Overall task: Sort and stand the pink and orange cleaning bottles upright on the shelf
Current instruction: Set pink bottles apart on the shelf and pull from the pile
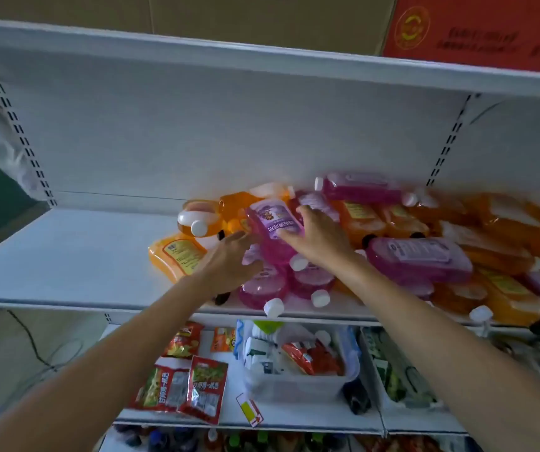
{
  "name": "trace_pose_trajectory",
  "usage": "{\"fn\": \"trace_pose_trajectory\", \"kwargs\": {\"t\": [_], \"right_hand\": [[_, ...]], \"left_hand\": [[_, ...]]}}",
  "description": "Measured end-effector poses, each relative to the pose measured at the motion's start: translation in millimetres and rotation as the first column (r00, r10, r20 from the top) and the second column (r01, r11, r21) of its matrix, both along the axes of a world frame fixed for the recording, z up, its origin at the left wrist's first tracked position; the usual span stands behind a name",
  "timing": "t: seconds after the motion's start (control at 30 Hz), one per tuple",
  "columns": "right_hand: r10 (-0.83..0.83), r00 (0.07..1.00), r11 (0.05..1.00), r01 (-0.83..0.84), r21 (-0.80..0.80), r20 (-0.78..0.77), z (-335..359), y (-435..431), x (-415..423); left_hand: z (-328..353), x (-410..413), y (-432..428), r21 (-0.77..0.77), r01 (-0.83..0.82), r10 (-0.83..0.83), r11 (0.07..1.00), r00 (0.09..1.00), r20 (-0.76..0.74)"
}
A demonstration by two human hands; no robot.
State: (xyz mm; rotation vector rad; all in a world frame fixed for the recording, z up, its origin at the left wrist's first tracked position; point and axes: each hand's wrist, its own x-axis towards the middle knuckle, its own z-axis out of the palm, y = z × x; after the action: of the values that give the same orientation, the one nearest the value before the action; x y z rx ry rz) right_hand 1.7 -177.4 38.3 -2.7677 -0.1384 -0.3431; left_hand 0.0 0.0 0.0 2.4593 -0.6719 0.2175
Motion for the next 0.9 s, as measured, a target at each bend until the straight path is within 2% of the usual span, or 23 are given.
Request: {"fn": "trace_pose_trajectory", "kwargs": {"t": [0.07,0.17,0.37,0.5,0.6,0.7,0.77,0.83,0.9], "right_hand": [[-0.004,0.999,1.000,0.003,-0.018,-0.052,-2.1,6.7,13.0],[0.007,0.990,1.000,-0.004,0.020,-0.144,-7.6,16.5,27.9],[0.034,0.978,0.997,-0.046,-0.055,-0.206,-1.8,23.8,50.4],[0.174,0.951,0.984,-0.177,0.011,-0.255,5.3,19.2,59.3],[0.294,0.914,0.953,-0.303,0.009,-0.281,11.1,10.5,60.9],[0.394,0.867,0.902,-0.428,-0.052,-0.305,17.7,7.9,58.1],[0.456,0.847,0.843,-0.509,-0.171,-0.271,23.7,11.2,55.5],[0.489,0.847,0.800,-0.531,-0.279,-0.210,32.5,15.4,56.2],[0.508,0.847,0.799,-0.531,-0.281,-0.154,43.4,17.2,56.1]], "left_hand": [[2.4,13.4,0.0,-0.058,-0.003,0.006,0.998,0.999,0.049],[3.1,30.9,0.5,-0.041,-0.038,0.041,0.998,0.997,0.070],[-7.1,50.7,4.0,0.072,-0.061,0.057,0.995,0.996,0.065],[-3.7,64.3,21.0,0.130,-0.138,0.103,0.982,0.963,0.247],[12.0,76.4,32.6,0.138,-0.134,0.094,0.981,0.961,0.261],[24.6,83.4,37.6,0.257,-0.030,-0.024,0.966,0.978,0.205],[28.3,82.8,36.9,0.331,0.030,-0.077,0.943,0.989,0.130],[29.8,80.3,35.8,0.315,0.019,-0.064,0.949,0.989,0.133],[31.5,77.5,39.4,0.207,-0.045,0.003,0.977,0.980,0.200]]}}
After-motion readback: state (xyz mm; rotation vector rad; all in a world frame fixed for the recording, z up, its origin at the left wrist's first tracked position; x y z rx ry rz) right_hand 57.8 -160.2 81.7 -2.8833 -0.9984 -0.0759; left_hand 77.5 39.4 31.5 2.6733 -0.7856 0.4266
